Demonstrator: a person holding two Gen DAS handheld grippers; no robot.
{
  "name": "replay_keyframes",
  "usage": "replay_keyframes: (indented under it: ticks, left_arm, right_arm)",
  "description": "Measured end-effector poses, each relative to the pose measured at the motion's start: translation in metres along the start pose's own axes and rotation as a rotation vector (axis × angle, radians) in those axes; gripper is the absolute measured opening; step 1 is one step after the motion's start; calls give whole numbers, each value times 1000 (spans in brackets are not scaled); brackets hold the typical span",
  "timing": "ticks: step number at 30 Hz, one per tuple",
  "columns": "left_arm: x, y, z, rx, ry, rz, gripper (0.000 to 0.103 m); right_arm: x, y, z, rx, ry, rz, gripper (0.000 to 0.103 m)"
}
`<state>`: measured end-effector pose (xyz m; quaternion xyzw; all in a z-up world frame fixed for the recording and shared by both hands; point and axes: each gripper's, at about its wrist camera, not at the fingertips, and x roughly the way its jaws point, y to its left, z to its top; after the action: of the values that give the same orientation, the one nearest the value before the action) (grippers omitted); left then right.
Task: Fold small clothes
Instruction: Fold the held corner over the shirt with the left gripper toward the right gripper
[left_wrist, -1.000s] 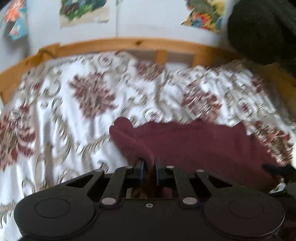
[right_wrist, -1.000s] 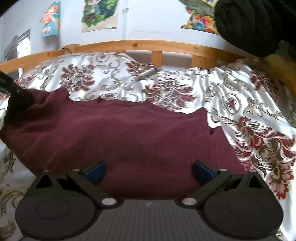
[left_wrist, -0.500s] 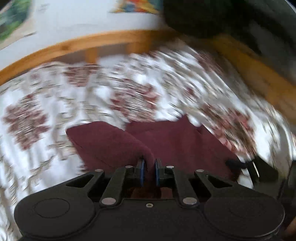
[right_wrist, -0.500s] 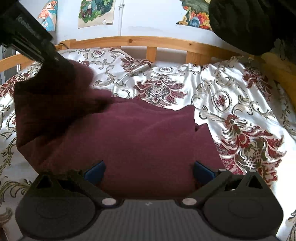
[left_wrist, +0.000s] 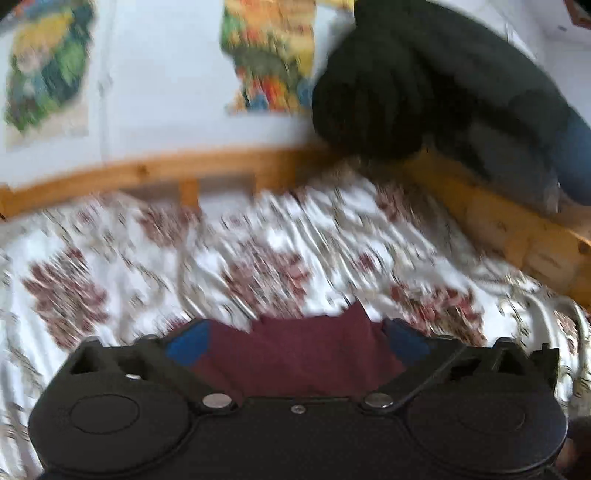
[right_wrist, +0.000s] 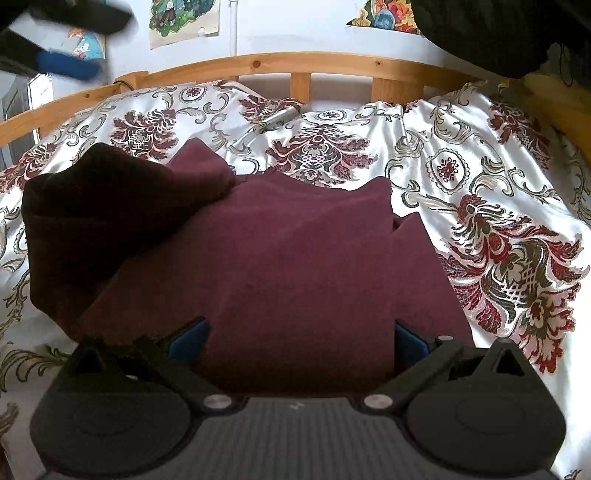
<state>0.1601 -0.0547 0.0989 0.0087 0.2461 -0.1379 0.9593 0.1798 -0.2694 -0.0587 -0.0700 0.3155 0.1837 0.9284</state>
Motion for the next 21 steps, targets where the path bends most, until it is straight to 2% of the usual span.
replay_keyframes:
  ticks: [1,3,6,9,14,18,21]
  left_arm:
    - [-5,2,-5,2,-11,19,102]
    - [-8,6,-23,-4,22,47,102]
    - [0,13,-53,-12,144,84,102]
    - [0,20,-76,-7,197,94,102]
    - [8,16,-97,39,257,74,102]
    - [21,3,-107,122,313,166,101]
    - [19,2,-107,100,287,200,97]
  right_arm:
    - [-2,-1,1,0,-10,0,103]
    - [-10,-4,4,4,-67,2,103]
    - [-19,-11,10,-4,-160,-47,103]
    - [-23,-26,17,38,-208,-31,103]
    - [-15,-46,18,192,-168,44,103]
    - [-12,-53,19,272,-146,132,103]
    - [-18,-53,23,287,-142,192,103]
